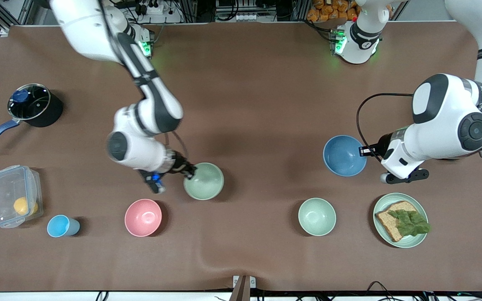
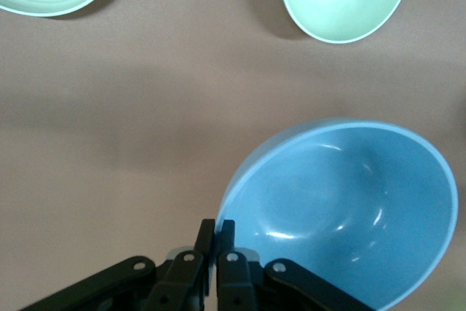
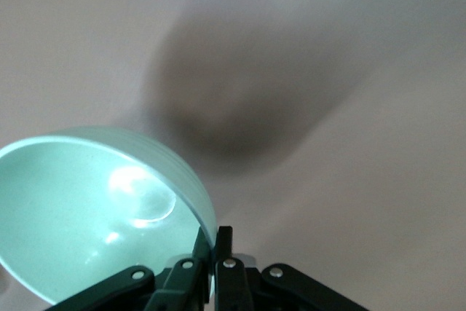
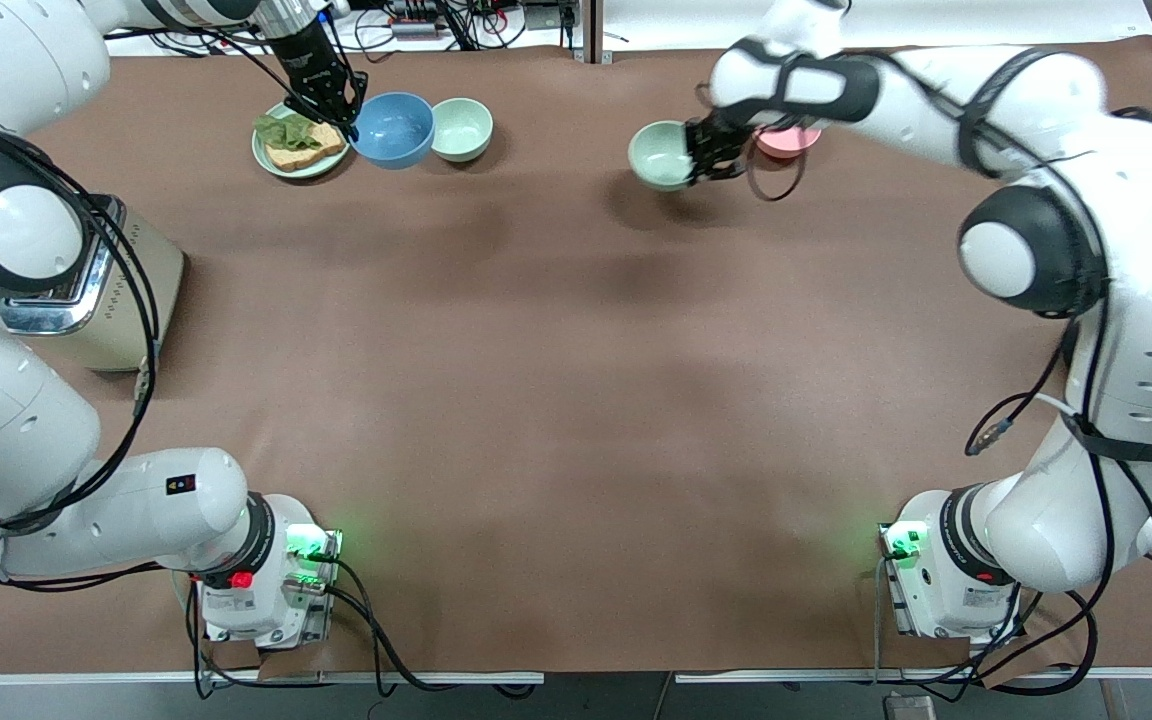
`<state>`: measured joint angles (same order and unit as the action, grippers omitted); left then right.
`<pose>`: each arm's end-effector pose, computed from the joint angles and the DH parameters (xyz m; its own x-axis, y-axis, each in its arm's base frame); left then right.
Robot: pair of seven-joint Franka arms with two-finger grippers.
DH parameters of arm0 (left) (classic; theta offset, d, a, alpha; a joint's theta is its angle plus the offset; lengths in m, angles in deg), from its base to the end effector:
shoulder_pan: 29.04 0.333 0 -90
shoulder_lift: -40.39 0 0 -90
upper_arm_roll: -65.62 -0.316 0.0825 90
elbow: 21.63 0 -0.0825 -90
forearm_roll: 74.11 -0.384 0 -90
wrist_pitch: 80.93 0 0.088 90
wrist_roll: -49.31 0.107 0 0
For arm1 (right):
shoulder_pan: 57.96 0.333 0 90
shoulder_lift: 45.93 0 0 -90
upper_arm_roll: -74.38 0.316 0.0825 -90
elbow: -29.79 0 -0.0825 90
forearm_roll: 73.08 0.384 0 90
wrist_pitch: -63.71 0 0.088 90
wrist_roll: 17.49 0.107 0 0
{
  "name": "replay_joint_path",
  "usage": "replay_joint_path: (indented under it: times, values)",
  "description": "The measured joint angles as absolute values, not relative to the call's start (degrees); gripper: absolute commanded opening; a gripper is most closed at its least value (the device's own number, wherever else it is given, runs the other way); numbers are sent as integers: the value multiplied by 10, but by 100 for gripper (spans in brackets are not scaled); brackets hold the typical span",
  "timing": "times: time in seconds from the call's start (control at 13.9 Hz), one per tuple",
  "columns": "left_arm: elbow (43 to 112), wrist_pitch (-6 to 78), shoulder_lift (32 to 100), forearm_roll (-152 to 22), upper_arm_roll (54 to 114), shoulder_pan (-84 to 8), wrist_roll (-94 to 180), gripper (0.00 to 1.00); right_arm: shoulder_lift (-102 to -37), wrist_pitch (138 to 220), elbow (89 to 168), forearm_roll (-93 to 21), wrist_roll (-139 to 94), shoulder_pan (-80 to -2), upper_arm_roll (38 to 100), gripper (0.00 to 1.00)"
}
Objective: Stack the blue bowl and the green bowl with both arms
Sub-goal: 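Slide the green bowl and blue bowl toward each other with both grippers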
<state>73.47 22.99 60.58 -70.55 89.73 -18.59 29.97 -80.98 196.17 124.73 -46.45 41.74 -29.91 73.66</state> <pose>0.6189 -0.1298 0.4076 0.9678 0.1118 -0.2256 0.1436 -0.9811 0.1296 0.6086 0.3255 0.2592 0.6396 -0.7101 -0.2944 -0.7658 -0.6217 -0.1642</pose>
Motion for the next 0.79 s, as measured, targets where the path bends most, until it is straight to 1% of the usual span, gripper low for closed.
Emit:
replay_joint_path:
  times: [0.07, 0.14, 0.22, 0.29, 0.36, 0.65, 0.79]
  values:
    - [734, 230, 607, -701, 898, -190, 300, 0, -826, 1993, 1243, -464, 444, -276, 736, 0]
    - [733, 230, 608, -690, 898, -193, 300, 0, -841, 2021, 1240, -464, 469, -255, 736, 5]
    - [733, 230, 609, -681, 898, -196, 300, 0, -853, 2040, 1238, -464, 487, -239, 736, 38]
    - [733, 230, 611, -676, 898, -197, 300, 0, -861, 2050, 1237, -464, 497, -228, 736, 89]
    - [732, 230, 613, -672, 898, -197, 300, 0, -865, 2053, 1234, -464, 499, -223, 735, 100]
    - [729, 230, 617, -654, 898, -200, 299, 0, -858, 2040, 1209, -465, 499, -226, 726, 100]
    - [729, 231, 617, -648, 898, -202, 299, 0, -827, 1990, 1196, -465, 499, -235, 719, 100]
